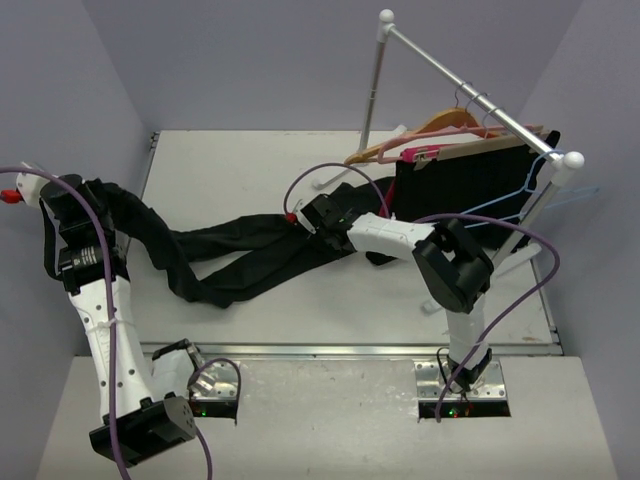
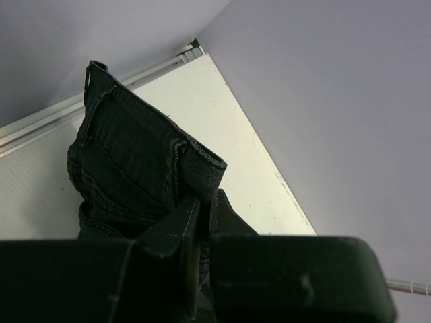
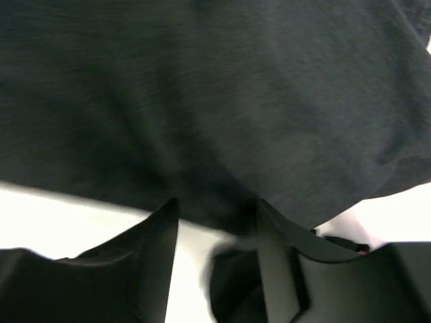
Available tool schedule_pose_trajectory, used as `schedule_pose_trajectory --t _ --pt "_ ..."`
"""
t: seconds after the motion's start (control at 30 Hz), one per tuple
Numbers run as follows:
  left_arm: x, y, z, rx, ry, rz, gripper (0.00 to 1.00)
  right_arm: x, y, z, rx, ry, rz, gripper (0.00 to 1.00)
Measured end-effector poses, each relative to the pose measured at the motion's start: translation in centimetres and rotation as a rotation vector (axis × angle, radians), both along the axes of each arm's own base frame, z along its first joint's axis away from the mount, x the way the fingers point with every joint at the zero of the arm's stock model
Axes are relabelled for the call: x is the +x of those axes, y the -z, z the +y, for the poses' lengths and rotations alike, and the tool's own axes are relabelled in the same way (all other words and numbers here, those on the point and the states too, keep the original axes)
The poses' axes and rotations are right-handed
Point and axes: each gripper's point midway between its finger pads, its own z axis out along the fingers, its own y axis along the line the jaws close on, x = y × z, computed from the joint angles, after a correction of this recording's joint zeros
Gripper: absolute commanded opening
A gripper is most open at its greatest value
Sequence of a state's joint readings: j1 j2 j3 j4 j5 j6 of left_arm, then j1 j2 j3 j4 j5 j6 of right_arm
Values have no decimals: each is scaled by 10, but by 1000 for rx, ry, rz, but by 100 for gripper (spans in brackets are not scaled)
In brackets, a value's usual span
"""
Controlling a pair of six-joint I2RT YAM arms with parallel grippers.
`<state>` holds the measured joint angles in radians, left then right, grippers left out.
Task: Place the trousers on the hanger
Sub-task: Flatten out the trousers at the center of the board.
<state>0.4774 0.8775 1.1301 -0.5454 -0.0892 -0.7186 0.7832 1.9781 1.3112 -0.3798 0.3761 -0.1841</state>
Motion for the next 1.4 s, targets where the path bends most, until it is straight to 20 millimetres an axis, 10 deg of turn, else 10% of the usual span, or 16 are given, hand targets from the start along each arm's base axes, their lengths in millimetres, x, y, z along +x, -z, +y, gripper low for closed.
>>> schedule_pose_trajectory --t 0.4,0.63,0.77,0.9,1.17,1.4 --pt "0 -5 -12 41 43 -2 0 33 5 -9 -69 7 -90 68" --pt "1 -6 -14 47 54 -1 0 29 25 -3 26 25 92 31" --pt "-2 -9 -14 48 50 1 0 22 32 -3 57 84 203 28" --pt "-5 -20 -14 56 43 -11 0 -30 34 -6 60 129 329 28" --pt "-6 -33 -15 68 42 -35 0 -210 27 -14 -47 56 536 26" --pt "-5 -33 -18 64 57 -32 1 -253 -1 -24 -21 94 514 4"
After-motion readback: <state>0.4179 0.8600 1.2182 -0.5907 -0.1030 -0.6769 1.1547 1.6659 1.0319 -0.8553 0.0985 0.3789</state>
